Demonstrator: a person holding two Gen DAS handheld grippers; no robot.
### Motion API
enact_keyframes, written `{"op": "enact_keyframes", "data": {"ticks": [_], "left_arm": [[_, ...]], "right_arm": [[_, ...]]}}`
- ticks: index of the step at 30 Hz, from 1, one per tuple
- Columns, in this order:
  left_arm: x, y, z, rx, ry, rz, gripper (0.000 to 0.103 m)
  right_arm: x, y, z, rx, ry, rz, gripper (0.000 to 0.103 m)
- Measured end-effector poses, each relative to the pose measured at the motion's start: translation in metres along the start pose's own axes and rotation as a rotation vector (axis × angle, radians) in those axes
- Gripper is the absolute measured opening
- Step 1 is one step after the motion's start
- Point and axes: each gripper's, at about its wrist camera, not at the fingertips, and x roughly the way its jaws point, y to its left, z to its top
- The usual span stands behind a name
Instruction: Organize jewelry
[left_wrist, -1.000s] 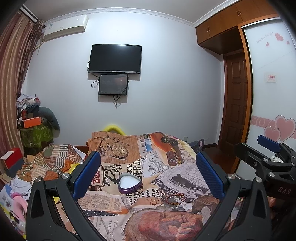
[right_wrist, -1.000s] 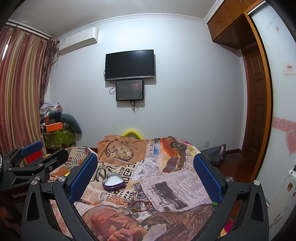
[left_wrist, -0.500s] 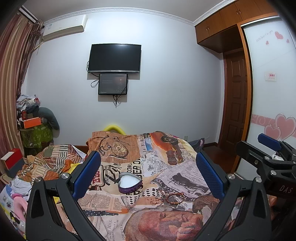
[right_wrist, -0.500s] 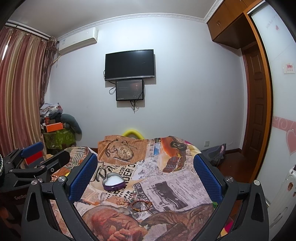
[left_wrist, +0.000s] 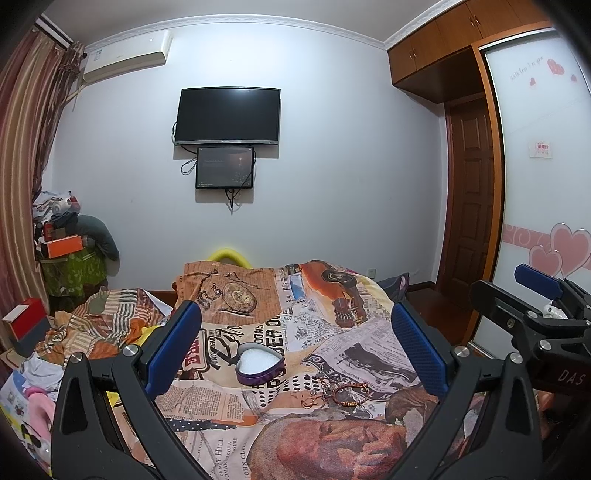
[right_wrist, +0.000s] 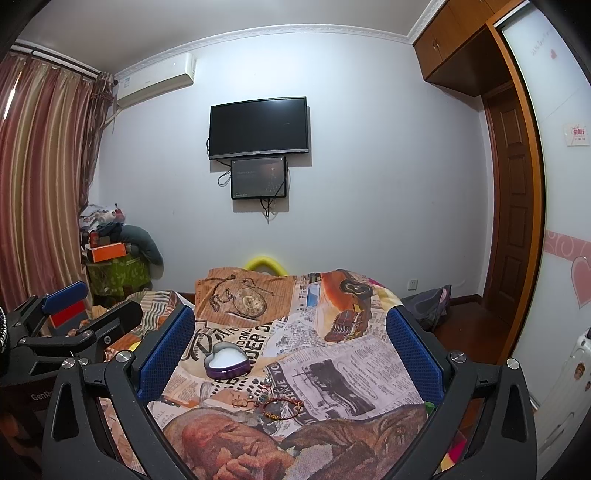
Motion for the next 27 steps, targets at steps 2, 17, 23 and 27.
{"op": "enact_keyframes", "data": {"ticks": [2,17,23,27], "left_arm": [[0.000,-0.001,0.000,0.000,0.002,-0.001,0.103],[0.024,0.003,-0.005,0.003,0.051,-0.001,0.103],[0.053,0.009,-0.016,-0.006,0.112,0.006,0.103],[0.081,0.021,-0.030,-0.043,0.189,0.012,0.103]], "right_arm": [[0.002,-0.001,0.000,0.001,0.004,0.001,0.103],[0.019,-0.007,-0.007,0.002,0.046,0.007,0.103],[0.039,-0.010,-0.018,0.006,0.105,0.000,0.103],[0.056,-0.013,-0.030,0.011,0.164,-0.005,0.103]]}}
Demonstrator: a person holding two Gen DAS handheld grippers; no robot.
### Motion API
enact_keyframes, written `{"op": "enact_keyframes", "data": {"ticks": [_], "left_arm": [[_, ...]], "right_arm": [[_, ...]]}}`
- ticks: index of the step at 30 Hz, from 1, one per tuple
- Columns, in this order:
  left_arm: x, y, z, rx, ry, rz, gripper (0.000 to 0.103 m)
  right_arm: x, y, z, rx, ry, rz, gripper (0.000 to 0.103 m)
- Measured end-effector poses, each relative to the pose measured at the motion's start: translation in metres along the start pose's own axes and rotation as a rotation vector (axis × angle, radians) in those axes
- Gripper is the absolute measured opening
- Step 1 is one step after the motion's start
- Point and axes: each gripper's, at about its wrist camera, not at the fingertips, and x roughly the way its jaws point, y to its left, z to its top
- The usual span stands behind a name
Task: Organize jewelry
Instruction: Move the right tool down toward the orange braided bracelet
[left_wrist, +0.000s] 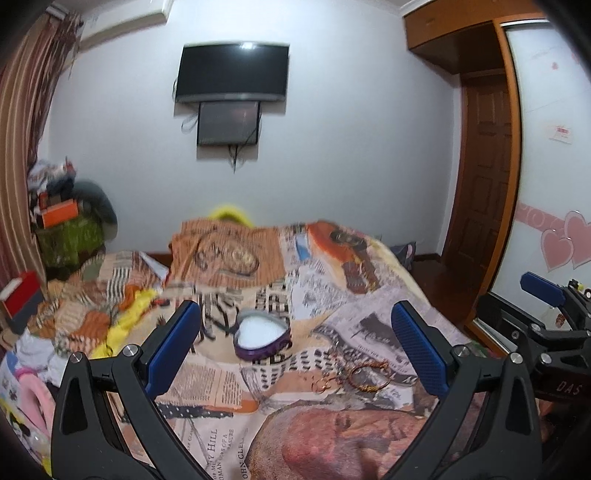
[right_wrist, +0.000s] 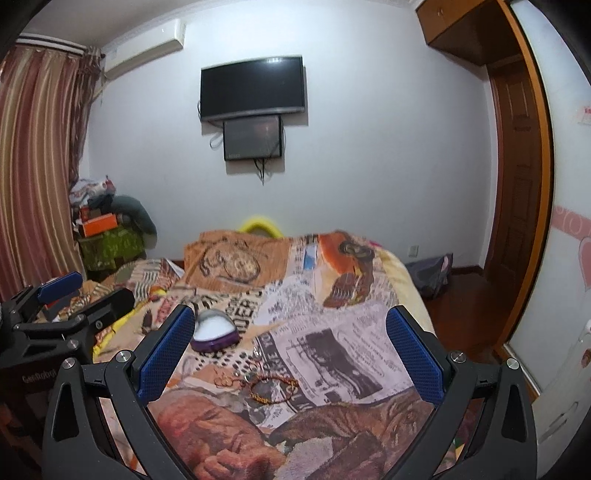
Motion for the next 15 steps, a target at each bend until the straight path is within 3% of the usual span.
{"op": "enact_keyframes", "data": {"ticks": [5,10,15], "left_arm": [[0.043,0.022,-0.021,-0.074,0.132,0.007,0.103],[0.080,0.033,-0.046,-0.079,0.253,0.022,0.103],[0.120,0.033,-0.069,-0.072,0.443,0.011,0.103]], "right_arm": [[0.029,-0.006,-0.021,-0.002,0.113,-0.015,0.103],[0.057,-0.015,-0.039,-0.010,0.238,-0.019,0.103],[0.084,-0.021,-0.051,-0.004,0.366,0.035,0.103]]}}
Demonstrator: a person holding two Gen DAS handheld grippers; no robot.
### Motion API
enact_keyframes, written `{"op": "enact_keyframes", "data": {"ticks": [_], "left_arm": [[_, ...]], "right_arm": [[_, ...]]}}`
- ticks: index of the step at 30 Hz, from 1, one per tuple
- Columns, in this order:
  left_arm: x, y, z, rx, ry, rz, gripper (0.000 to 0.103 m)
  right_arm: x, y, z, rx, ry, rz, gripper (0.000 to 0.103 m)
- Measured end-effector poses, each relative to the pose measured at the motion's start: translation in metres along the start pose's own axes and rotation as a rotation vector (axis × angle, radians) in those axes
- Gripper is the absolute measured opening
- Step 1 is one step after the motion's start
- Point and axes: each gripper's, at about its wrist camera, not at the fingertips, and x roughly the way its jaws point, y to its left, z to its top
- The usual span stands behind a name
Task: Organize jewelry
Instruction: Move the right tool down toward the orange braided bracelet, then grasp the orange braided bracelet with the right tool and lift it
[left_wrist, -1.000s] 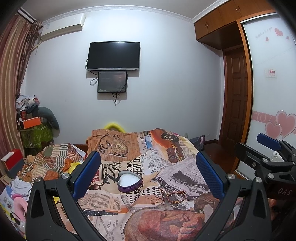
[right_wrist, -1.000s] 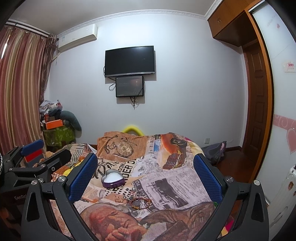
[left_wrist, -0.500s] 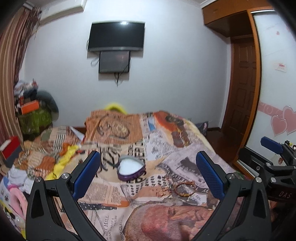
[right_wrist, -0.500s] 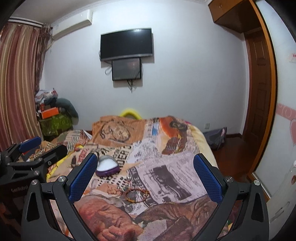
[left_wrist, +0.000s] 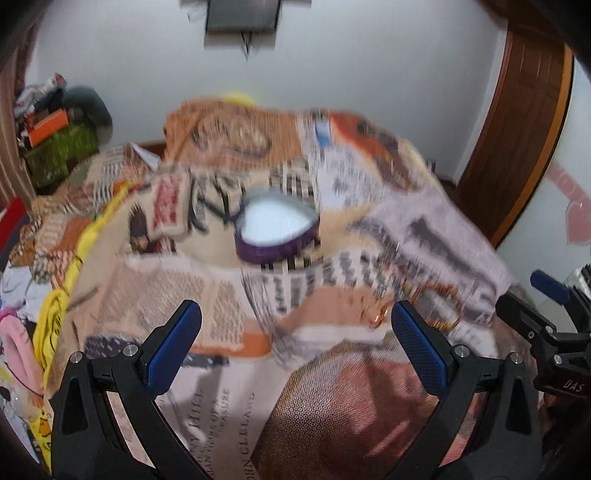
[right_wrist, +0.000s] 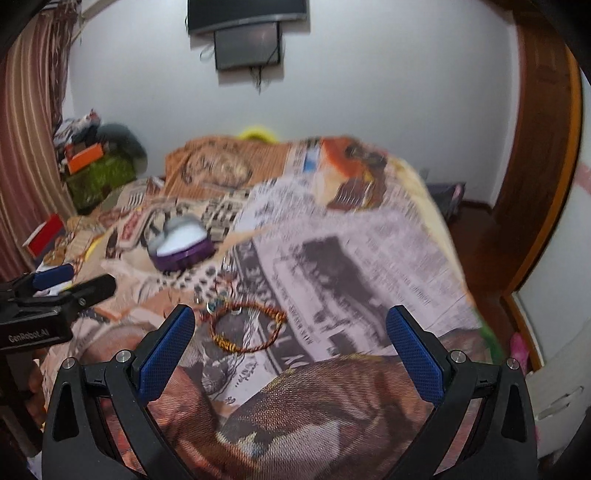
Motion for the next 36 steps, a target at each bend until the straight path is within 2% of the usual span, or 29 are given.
{"op": "enact_keyframes", "data": {"ticks": [3,11,14,18,20,23,25,28,31,34,36], "left_arm": [[0.020,-0.005,-0.002,0.029,0.093,-0.007,0.103],[0.035,-0.006,-0.003,0.004,0.122,-0.131,0.102],[0.036,-0.008,0.000,0.031,0.121,-0.143,0.095],[0.037,-0.008,0.002,0.055,0.139,-0.154,0.081],[0.036,-0.008,0.003,0.072,0.136,-0.148,0.079],[0.032,-0.009,0.004,0.102,0.125,-0.144,0.073],[0.031,-0.010,0.004,0.113,0.126,-0.157,0.069],[0.030,-0.014,0.006,0.123,0.124,-0.175,0.065],[0.030,-0.021,0.013,0.133,0.118,-0.207,0.063],[0.033,-0.030,0.022,0.154,0.101,-0.229,0.061],[0.038,-0.037,0.029,0.175,0.091,-0.234,0.055]], "right_arm": [[0.015,0.000,0.000,-0.016,0.045,0.038,0.103],[0.044,0.003,0.004,-0.080,0.154,0.161,0.102],[0.051,0.004,0.004,-0.101,0.184,0.170,0.098],[0.063,0.004,0.002,-0.128,0.239,0.182,0.083],[0.064,0.006,0.002,-0.150,0.236,0.175,0.080],[0.066,0.009,0.003,-0.171,0.232,0.163,0.068],[0.067,0.009,0.004,-0.183,0.224,0.156,0.056],[0.067,0.011,0.003,-0.196,0.213,0.149,0.044],[0.067,0.012,0.004,-0.202,0.204,0.140,0.019],[0.067,0.010,0.004,-0.195,0.198,0.137,0.012],[0.066,0.008,0.005,-0.183,0.192,0.136,0.011]]}}
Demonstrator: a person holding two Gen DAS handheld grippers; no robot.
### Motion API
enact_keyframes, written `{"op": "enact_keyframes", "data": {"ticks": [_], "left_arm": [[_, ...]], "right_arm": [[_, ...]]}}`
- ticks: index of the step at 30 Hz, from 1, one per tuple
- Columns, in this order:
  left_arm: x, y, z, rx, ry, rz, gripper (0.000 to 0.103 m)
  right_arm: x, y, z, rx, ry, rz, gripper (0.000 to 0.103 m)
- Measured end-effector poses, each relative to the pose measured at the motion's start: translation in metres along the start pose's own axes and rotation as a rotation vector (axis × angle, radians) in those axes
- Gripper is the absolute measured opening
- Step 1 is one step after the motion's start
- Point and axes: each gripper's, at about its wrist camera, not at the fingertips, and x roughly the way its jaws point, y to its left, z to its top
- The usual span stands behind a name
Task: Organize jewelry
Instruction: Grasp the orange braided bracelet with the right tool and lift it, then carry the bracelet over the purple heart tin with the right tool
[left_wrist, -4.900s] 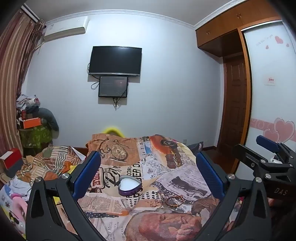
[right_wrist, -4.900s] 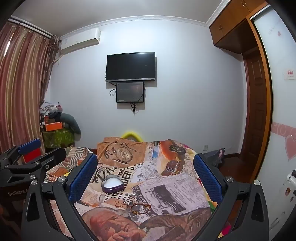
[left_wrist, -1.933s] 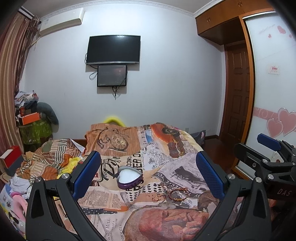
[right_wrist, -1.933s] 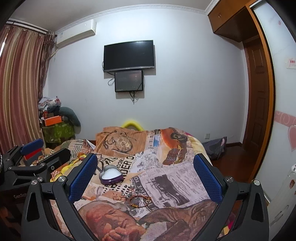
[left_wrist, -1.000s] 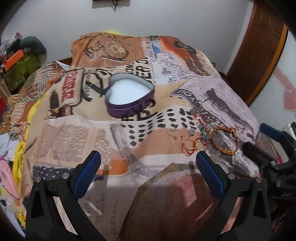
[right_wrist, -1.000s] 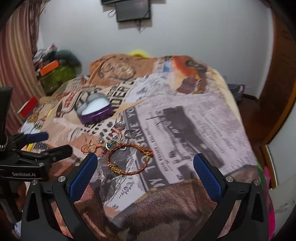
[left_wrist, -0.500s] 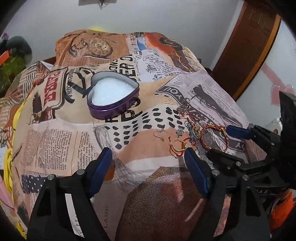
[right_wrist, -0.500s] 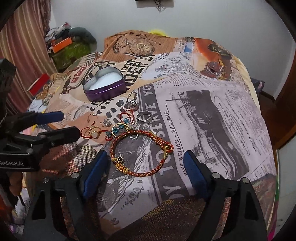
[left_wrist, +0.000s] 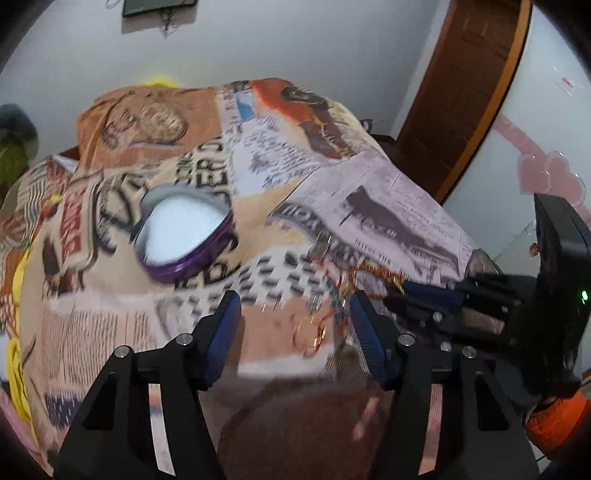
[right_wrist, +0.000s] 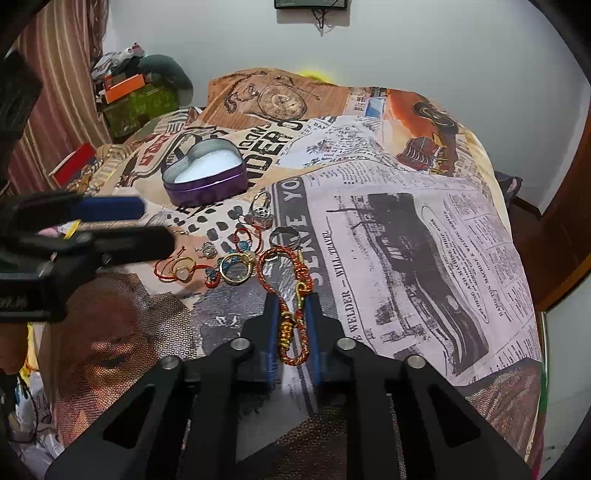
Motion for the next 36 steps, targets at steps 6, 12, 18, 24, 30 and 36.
{"op": "enact_keyframes", "data": {"ticks": [6,12,18,24,30,36], "left_arm": [[0.028,-0.006,0.023,0.019,0.032,-0.041,0.035],[0.048,-0.017,0.036,0.054,0.035,-0.043,0.023],[0.055,-0.020,0.038,0.067,0.037,-0.030,0.002],[0.037,-0.018,0.037,0.082,-0.013,-0.004,0.000],[0.007,-0.008,0.039,0.061,-0.069,0.008,0.000],[-0.023,0.012,0.041,0.026,-0.123,0.034,0.000]], "right_arm": [[-0.006,-0.015,-0.002,0.054,-0.025,-0.002,0.010],[-0.012,-0.030,0.000,0.077,-0.046,-0.014,0.010],[-0.012,-0.034,0.006,0.078,-0.062,-0.017,0.010],[-0.021,-0.032,0.013,0.083,-0.093,-0.011,0.010],[-0.038,-0.021,0.027,0.078,-0.143,-0.002,0.010],[-0.048,-0.003,0.045,0.058,-0.185,0.017,0.010]]}}
